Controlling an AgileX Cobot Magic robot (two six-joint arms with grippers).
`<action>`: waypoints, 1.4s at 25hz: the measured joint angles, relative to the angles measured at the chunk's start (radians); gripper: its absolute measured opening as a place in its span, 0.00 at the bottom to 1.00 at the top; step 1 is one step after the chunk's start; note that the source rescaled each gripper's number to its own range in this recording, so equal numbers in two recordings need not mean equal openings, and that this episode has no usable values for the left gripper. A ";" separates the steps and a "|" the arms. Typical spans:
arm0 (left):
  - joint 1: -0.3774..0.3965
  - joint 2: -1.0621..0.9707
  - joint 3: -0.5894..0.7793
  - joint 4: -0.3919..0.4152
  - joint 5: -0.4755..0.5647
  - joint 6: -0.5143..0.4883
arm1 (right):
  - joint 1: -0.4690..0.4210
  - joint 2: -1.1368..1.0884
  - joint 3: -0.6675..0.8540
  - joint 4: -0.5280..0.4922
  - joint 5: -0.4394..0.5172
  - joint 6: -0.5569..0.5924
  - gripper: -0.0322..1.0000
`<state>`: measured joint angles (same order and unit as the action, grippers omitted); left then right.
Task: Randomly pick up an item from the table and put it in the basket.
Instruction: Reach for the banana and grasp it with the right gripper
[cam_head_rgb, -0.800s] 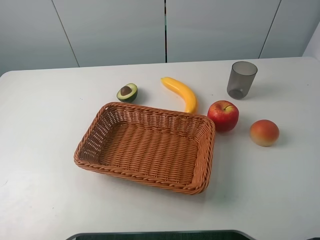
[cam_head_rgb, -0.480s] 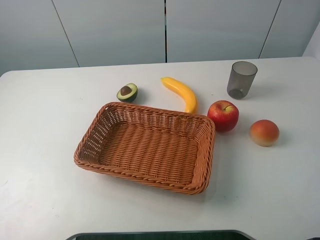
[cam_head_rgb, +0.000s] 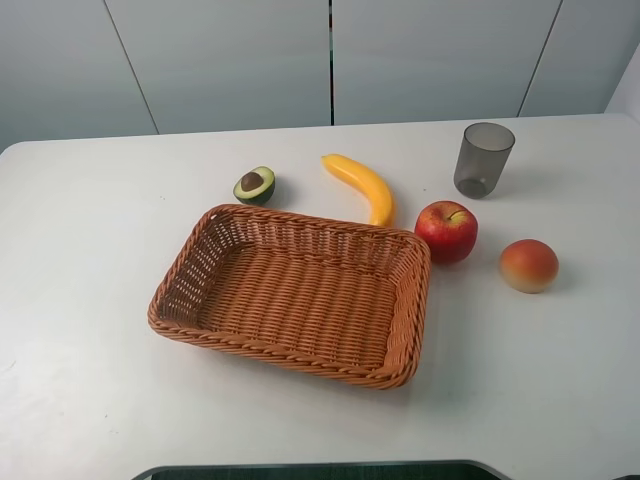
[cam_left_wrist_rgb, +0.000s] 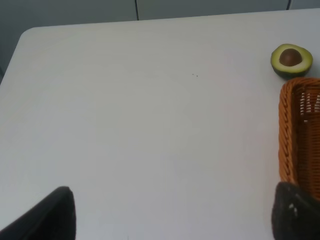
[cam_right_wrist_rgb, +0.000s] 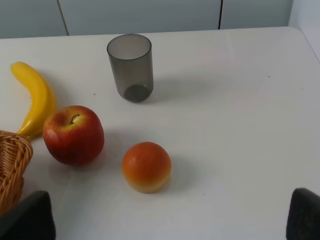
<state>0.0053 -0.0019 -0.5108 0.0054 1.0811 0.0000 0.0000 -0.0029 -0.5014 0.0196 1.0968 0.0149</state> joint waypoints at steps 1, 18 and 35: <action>0.000 0.000 0.000 0.000 0.000 0.000 | 0.000 0.000 0.000 0.000 0.000 0.000 0.99; 0.000 0.000 0.000 0.000 0.000 0.000 | 0.000 0.000 0.000 0.000 0.000 0.000 0.99; 0.000 0.000 0.000 0.000 0.000 0.000 | 0.000 0.500 -0.147 -0.002 0.030 0.000 0.99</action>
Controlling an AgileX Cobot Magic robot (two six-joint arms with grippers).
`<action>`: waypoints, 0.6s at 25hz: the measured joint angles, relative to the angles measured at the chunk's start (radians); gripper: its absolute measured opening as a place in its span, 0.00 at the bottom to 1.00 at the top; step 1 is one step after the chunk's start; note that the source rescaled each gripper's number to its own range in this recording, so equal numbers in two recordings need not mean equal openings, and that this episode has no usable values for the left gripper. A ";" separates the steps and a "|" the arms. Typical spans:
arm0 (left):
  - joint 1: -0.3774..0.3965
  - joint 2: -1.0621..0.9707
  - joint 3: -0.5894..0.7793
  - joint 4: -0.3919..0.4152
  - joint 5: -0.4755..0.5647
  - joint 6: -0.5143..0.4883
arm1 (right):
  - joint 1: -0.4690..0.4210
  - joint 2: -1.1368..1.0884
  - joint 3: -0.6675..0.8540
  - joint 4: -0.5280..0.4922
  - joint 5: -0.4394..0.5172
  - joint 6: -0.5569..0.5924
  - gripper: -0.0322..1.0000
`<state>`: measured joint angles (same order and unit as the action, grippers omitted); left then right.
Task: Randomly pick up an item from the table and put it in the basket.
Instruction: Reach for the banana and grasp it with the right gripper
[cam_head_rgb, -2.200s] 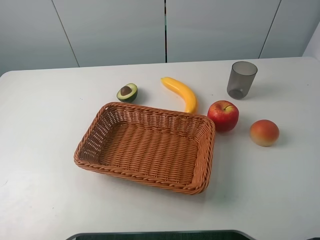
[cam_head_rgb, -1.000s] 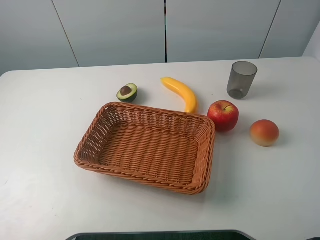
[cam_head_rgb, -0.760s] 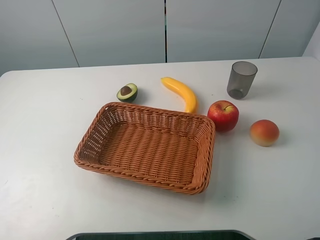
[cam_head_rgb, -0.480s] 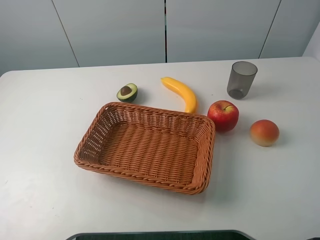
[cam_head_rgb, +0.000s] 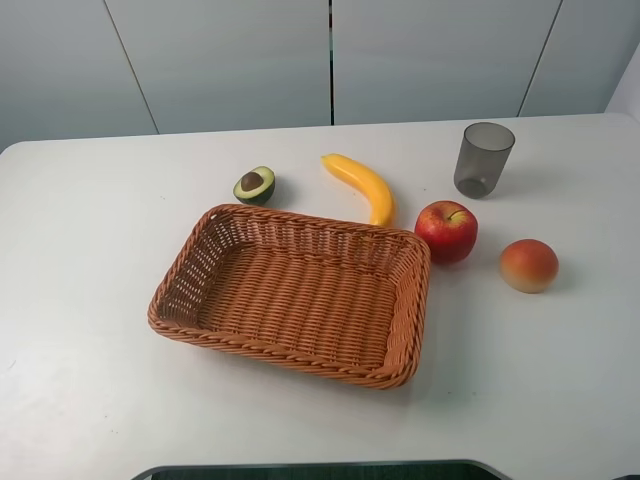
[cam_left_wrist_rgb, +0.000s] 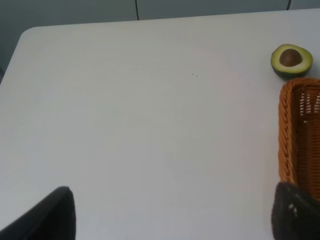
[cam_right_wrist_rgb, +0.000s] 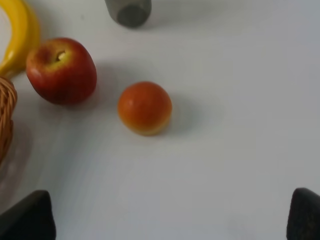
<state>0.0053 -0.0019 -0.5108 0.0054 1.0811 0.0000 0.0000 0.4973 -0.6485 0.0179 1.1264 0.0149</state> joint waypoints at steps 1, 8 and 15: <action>0.000 0.000 0.000 0.000 0.000 0.000 | 0.005 0.062 -0.031 0.000 0.000 0.000 1.00; 0.000 0.000 0.000 0.000 0.000 0.000 | 0.263 0.446 -0.226 -0.026 -0.017 0.000 0.99; 0.000 0.000 0.000 0.000 0.000 0.000 | 0.458 0.870 -0.490 -0.031 -0.098 0.000 0.99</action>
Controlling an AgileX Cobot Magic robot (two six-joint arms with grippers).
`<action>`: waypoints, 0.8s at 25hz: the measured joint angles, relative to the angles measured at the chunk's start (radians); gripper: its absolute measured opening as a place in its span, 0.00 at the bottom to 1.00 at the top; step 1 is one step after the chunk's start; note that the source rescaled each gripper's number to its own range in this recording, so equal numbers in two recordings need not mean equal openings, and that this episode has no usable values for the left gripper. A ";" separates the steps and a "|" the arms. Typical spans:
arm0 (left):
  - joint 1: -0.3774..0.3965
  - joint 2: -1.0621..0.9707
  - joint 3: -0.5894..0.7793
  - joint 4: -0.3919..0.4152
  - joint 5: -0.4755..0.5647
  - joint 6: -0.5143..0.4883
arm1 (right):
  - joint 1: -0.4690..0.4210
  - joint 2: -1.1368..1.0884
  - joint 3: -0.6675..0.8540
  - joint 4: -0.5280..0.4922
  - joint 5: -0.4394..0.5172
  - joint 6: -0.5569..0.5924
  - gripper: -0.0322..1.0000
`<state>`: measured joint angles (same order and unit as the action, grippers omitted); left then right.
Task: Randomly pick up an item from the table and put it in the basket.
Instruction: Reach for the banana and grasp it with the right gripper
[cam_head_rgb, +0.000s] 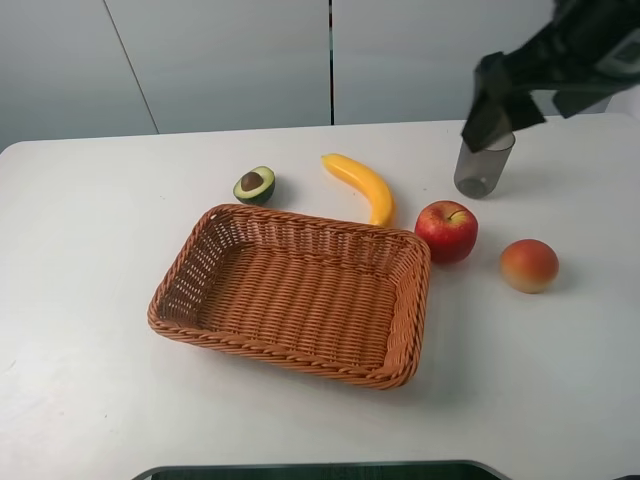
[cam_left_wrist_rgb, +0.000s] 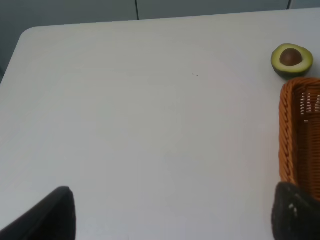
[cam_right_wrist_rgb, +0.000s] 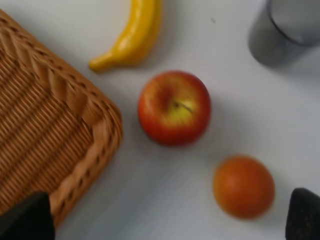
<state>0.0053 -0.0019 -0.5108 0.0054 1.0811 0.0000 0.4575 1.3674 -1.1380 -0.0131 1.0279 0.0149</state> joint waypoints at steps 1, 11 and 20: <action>0.000 0.000 0.000 0.000 0.000 0.000 | 0.009 0.064 -0.038 0.001 0.000 0.000 0.99; 0.000 0.000 0.000 0.000 0.000 0.000 | 0.080 0.540 -0.441 0.020 0.042 0.139 0.99; 0.000 0.000 0.000 0.000 0.000 0.000 | 0.099 0.818 -0.623 0.013 0.047 0.208 0.99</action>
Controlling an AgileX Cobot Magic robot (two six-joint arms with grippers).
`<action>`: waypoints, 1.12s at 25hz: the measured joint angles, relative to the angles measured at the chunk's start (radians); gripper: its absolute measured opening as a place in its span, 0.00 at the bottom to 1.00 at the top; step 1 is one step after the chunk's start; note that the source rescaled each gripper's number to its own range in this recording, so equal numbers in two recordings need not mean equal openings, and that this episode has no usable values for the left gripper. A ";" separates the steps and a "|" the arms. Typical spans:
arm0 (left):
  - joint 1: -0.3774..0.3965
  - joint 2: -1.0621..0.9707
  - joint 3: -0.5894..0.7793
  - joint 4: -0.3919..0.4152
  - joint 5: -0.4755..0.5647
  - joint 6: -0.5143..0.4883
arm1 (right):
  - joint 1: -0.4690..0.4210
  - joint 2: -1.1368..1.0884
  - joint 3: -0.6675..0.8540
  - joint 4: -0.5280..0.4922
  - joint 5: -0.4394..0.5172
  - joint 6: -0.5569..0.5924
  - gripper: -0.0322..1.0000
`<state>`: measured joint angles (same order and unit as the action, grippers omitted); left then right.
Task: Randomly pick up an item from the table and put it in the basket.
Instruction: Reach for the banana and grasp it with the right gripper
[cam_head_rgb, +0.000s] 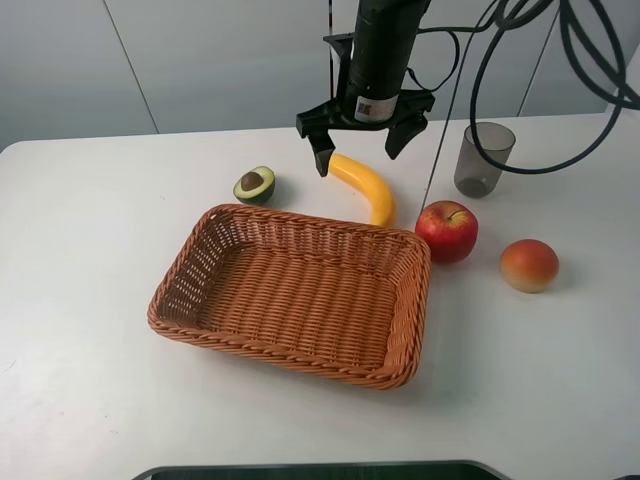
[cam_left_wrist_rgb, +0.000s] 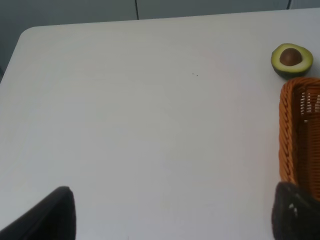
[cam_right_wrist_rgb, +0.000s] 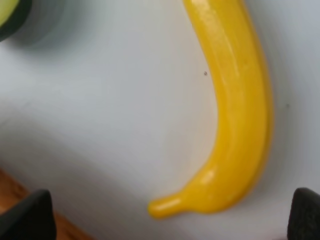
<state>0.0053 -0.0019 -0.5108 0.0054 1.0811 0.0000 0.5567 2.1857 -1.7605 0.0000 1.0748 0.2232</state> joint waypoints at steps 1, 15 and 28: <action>0.000 0.000 0.000 0.000 0.000 0.000 | 0.000 0.017 -0.005 -0.013 -0.017 0.010 0.99; 0.000 0.000 0.000 0.000 0.000 0.000 | -0.017 0.141 -0.009 -0.074 -0.125 0.074 0.99; 0.000 0.000 0.000 0.000 0.000 0.000 | -0.048 0.201 -0.009 -0.086 -0.136 0.055 0.99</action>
<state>0.0053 -0.0019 -0.5108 0.0054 1.0811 0.0000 0.5088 2.3872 -1.7698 -0.0861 0.9387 0.2784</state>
